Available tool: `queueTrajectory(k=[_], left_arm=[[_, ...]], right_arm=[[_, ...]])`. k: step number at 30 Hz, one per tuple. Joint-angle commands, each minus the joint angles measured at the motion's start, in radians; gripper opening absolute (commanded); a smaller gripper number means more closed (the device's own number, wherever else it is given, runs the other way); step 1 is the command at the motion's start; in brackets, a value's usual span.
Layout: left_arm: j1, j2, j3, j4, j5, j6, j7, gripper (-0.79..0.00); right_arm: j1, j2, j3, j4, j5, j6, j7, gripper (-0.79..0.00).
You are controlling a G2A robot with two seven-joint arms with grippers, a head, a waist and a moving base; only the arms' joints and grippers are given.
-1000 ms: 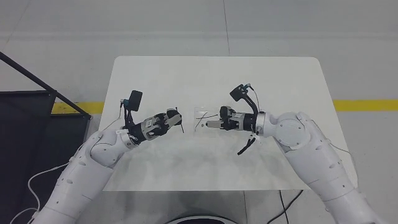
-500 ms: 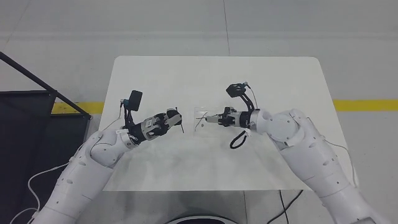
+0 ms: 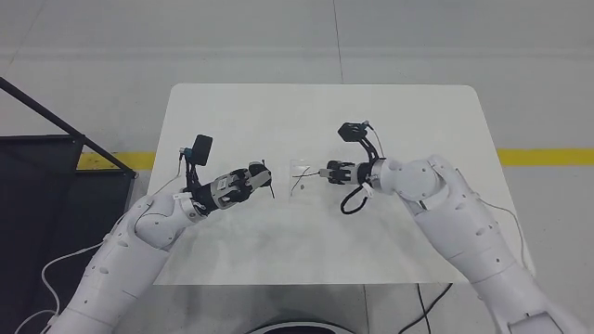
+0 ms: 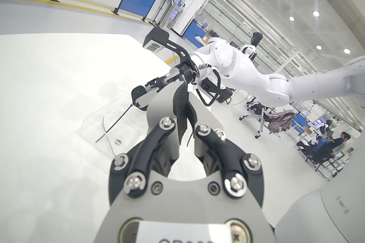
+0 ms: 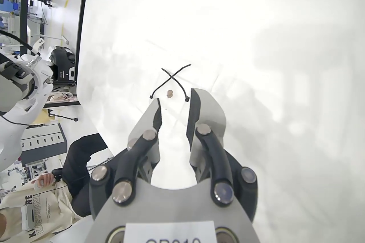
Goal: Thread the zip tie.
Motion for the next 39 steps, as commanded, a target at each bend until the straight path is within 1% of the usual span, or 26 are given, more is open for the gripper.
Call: queueTrajectory(k=[1, 8, 15, 18, 19, 22, 34, 39], left_arm=[[0.000, 0.000, 0.000, 0.000, 0.000, 0.000, 0.000, -0.785], [0.000, 0.000, 0.000, 0.000, 0.000, 0.000, 0.000, -0.785], [0.000, 0.000, 0.000, 0.000, 0.000, 0.000, 0.000, -0.785], [0.000, 0.000, 0.000, 0.000, 0.000, 0.000, 0.000, -0.785], [0.000, 0.000, 0.000, 0.000, 0.000, 0.000, 0.000, -0.785], [0.000, 0.000, 0.000, 0.000, 0.000, 0.000, 0.000, -0.785], [0.000, 0.000, 0.000, 0.000, 0.000, 0.000, 0.000, -0.785], [0.000, 0.000, 0.000, 0.000, 0.000, 0.000, 0.000, -0.785]], right_arm=[[0.004, -0.003, -0.003, 0.007, -0.002, 0.008, -0.002, -0.597], [0.019, -0.016, -0.017, 0.035, -0.001, 0.028, -0.011, -0.625], [0.032, -0.028, -0.027, 0.055, -0.004, 0.039, -0.019, -0.628], [0.035, -0.033, -0.031, 0.061, -0.006, 0.044, -0.021, -0.683], [0.036, -0.034, -0.031, 0.062, -0.007, 0.044, -0.022, -0.720], [0.037, -0.037, -0.031, 0.065, -0.009, 0.049, -0.025, -0.785], [0.013, -0.032, 0.006, 0.031, -0.024, 0.060, -0.022, -0.785], [-0.021, -0.024, 0.042, -0.004, -0.031, 0.062, -0.059, -0.785]])
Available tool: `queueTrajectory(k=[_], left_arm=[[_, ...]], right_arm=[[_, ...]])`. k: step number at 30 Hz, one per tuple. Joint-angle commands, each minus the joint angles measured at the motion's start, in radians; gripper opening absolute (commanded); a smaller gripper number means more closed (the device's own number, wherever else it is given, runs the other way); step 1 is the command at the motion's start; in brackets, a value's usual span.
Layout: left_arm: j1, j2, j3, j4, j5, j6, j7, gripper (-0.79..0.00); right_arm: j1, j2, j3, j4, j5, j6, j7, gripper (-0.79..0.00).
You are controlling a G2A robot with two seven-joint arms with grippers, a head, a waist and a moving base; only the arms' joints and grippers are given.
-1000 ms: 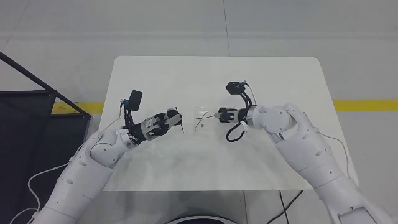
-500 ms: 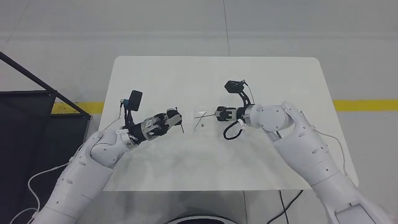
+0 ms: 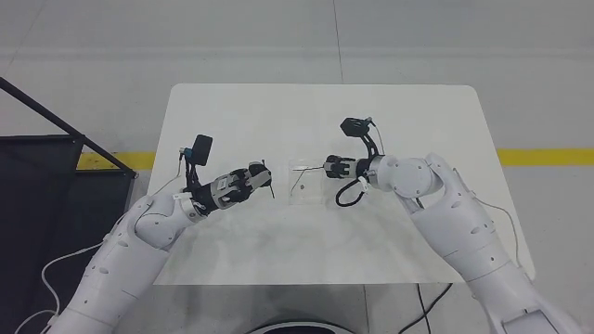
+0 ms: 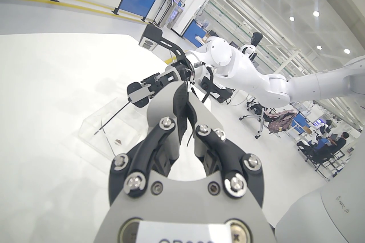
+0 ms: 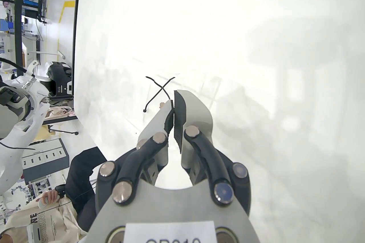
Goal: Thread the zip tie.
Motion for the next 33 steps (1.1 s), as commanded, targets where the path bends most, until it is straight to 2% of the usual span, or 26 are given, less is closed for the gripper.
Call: queueTrajectory(k=[1, 8, 15, 21, 28, 33], left_arm=[[0.000, 0.000, 0.000, 0.000, 0.000, 0.000, 0.000, -0.785], [0.014, -0.008, -0.014, -0.020, 0.086, 0.107, 0.067, -0.785], [0.011, -0.024, 0.003, -0.017, 0.159, 0.135, 0.136, -0.785], [0.010, -0.039, 0.012, -0.022, 0.289, 0.191, 0.234, -0.785], [0.009, -0.044, 0.021, -0.020, 0.319, 0.197, 0.259, -0.785], [0.009, -0.044, 0.021, -0.020, 0.319, 0.197, 0.259, -0.785]], right_arm=[[-0.016, 0.004, 0.016, -0.017, 0.001, -0.008, -0.013, -0.785], [-0.121, 0.032, 0.113, -0.126, -0.011, -0.044, -0.074, -0.785], [-0.263, 0.061, 0.233, -0.265, -0.002, -0.083, -0.144, -0.785], [-0.356, 0.080, 0.312, -0.360, 0.005, -0.111, -0.140, -0.785], [-0.459, 0.099, 0.381, -0.449, -0.042, -0.168, -0.146, -0.785], [-0.459, 0.099, 0.381, -0.449, -0.042, -0.168, -0.146, -0.785]])
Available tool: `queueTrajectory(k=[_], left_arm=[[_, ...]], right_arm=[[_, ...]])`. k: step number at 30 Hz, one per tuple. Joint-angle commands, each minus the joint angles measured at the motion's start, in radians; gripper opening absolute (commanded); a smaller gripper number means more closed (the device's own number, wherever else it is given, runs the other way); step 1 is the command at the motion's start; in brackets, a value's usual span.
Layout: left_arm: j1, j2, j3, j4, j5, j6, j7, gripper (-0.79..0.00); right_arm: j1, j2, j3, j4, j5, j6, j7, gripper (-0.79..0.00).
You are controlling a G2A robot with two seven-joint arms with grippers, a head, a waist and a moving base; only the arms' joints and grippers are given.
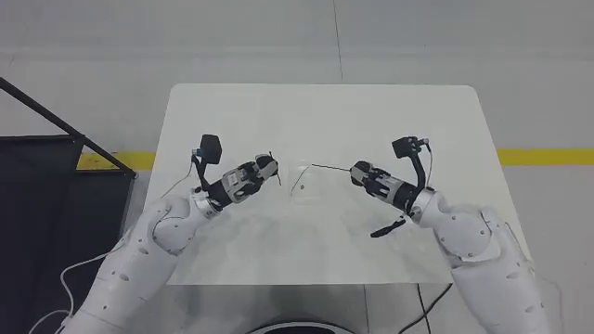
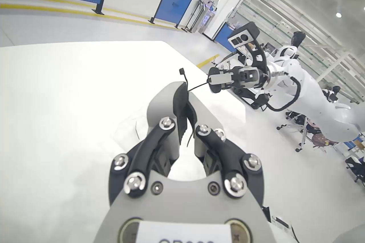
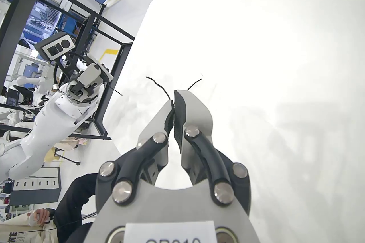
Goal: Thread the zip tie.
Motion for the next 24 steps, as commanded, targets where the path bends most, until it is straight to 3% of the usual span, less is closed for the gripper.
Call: queueTrajectory(k=[1, 7, 10, 15, 24], left_arm=[[0.000, 0.000, 0.000, 0.000, 0.000, 0.000, 0.000, -0.785], [0.000, 0.000, 0.000, 0.000, 0.000, 0.000, 0.000, -0.785], [0.010, -0.003, -0.001, -0.027, 0.051, 0.055, 0.009, -0.785], [0.037, -0.013, 0.008, -0.055, 0.206, 0.125, 0.135, -0.785], [0.053, -0.031, 0.046, -0.038, 0.460, 0.189, 0.343, -0.785]], right_arm=[[0.000, 0.000, 0.000, 0.000, 0.000, 0.000, 0.000, -0.785], [0.000, 0.000, 0.000, 0.000, 0.000, 0.000, 0.000, -0.785], [0.000, 0.000, 0.000, 0.000, 0.000, 0.000, 0.000, -0.785], [-0.010, -0.003, -0.008, -0.010, 0.020, 0.011, -0.023, -0.785], [-0.025, -0.001, -0.005, -0.046, 0.117, -0.049, 0.037, -0.785]])
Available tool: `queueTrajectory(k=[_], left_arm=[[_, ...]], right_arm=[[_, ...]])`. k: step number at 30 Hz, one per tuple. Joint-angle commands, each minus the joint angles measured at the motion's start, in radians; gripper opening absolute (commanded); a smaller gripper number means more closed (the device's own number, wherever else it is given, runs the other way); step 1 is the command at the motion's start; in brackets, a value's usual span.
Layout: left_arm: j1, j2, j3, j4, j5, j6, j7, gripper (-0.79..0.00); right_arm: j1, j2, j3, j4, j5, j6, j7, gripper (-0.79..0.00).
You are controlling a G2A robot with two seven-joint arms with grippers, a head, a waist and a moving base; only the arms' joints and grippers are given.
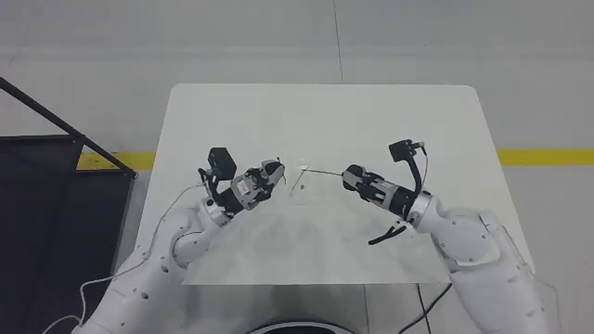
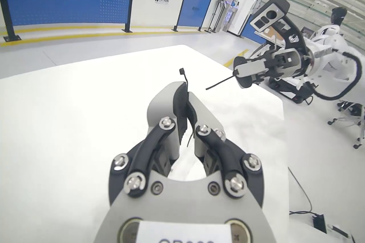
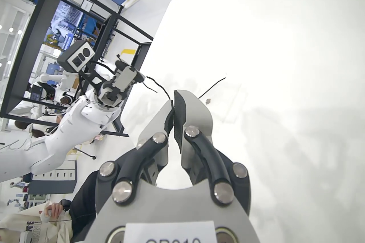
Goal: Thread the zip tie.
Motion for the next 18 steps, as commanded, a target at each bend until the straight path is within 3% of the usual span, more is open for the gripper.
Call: queueTrajectory(k=[1, 9, 18], left_arm=[[0.000, -0.003, 0.006, 0.008, 0.041, 0.007, 0.038, -0.785], [0.006, -0.014, 0.024, 0.025, 0.156, 0.045, 0.147, -0.785], [0.016, -0.025, 0.032, 0.022, 0.221, 0.112, 0.177, -0.785]], right_arm=[[-0.003, 0.001, 0.002, -0.009, 0.022, -0.006, 0.015, -0.785], [-0.001, -0.002, -0.018, -0.055, 0.041, 0.079, 0.018, -0.785], [0.016, -0.009, -0.059, -0.083, -0.001, 0.143, -0.006, -0.785]])
